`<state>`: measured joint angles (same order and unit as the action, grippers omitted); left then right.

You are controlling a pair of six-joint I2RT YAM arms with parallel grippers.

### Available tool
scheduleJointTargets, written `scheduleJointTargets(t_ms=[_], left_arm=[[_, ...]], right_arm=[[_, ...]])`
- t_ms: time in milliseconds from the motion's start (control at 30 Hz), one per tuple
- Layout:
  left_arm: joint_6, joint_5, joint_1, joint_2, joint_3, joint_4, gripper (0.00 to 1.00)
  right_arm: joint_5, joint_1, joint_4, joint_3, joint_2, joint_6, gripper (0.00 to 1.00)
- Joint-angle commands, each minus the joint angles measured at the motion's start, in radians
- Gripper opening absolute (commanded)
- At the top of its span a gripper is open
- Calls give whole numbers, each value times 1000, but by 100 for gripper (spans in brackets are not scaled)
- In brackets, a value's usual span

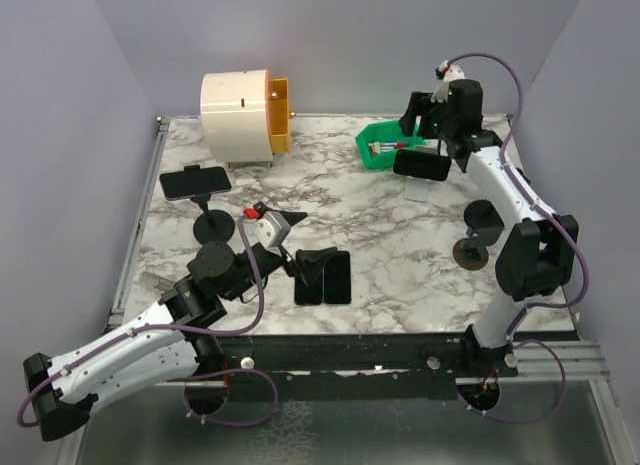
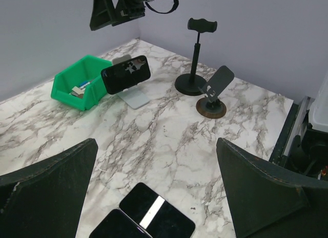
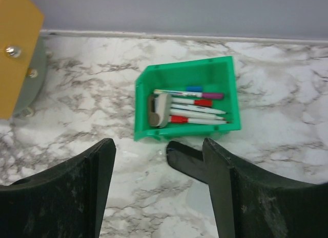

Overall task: Remove the phone from the phone stand
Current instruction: Pick up the phone stand with the phone at the center of the board.

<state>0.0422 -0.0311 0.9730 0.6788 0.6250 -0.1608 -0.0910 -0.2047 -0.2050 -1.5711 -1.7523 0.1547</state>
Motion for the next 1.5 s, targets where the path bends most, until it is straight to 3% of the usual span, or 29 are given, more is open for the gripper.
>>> scheduleJointTargets(t_ms=[0, 233, 700, 1033, 1467], left_arm=[[-3, -6, 5, -34, -7, 2, 99], [11, 25, 14, -45, -6, -8, 99], [9, 25, 29, -54, -6, -6, 99], [8, 30, 45, -52, -6, -7, 99], [4, 30, 49, -58, -6, -6, 99]], right_arm=[[-81, 91, 30, 17, -3, -62, 74], [-290, 241, 99, 134, 29, -138, 75], [-451, 258, -63, 39, -83, -310, 71], [-327, 260, -91, 54, -105, -355, 69], [-307, 258, -102, 89, -120, -344, 70]])
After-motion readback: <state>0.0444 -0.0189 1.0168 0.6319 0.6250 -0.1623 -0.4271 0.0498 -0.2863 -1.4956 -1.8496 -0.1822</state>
